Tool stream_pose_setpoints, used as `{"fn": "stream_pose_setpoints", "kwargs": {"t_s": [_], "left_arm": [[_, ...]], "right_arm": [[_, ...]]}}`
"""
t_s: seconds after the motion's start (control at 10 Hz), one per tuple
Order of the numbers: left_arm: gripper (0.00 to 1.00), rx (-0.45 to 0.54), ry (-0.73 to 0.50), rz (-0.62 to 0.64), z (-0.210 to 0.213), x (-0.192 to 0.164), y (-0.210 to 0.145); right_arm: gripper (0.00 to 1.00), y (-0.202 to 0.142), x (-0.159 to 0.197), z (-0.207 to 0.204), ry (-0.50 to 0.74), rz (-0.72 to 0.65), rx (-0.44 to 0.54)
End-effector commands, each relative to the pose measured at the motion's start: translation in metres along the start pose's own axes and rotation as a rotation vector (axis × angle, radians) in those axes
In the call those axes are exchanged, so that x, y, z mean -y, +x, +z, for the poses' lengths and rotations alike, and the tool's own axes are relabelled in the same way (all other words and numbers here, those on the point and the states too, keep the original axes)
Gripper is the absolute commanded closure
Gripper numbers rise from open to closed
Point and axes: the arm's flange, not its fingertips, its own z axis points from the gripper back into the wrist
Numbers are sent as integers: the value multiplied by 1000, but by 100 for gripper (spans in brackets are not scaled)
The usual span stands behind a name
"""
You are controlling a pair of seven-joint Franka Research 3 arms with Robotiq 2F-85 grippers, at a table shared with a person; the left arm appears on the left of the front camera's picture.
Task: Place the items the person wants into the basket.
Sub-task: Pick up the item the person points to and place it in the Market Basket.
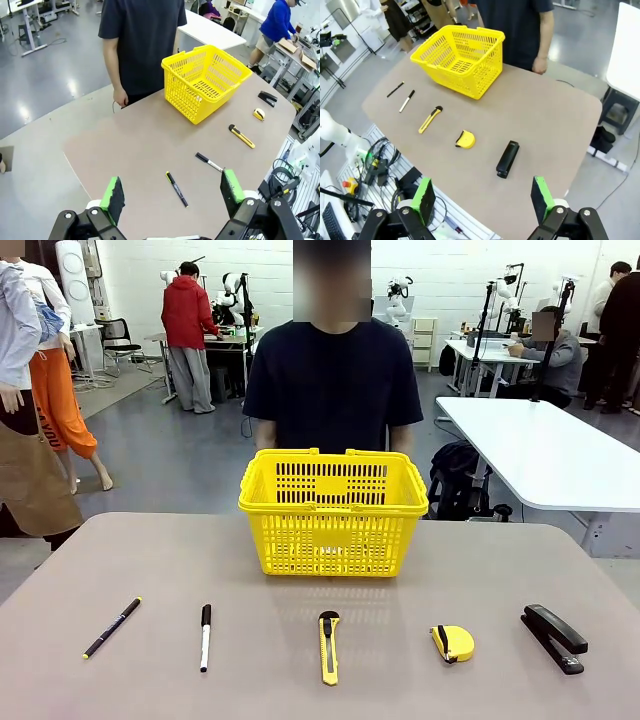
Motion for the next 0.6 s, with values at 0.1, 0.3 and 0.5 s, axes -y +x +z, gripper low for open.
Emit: {"fn": "stream_pose_setpoints", "kwargs": {"t_s": [0.1,0.3,0.5], "left_arm": [[0,17,-17,-8,3,-3,0],[0,17,-17,-8,3,-3,0],[0,17,-17,-8,3,-3,0]], "right_arm": [[0,1,1,-5,-15,6,15],[0,1,1,-5,-15,6,15],[0,1,1,-5,-15,6,15]]}}
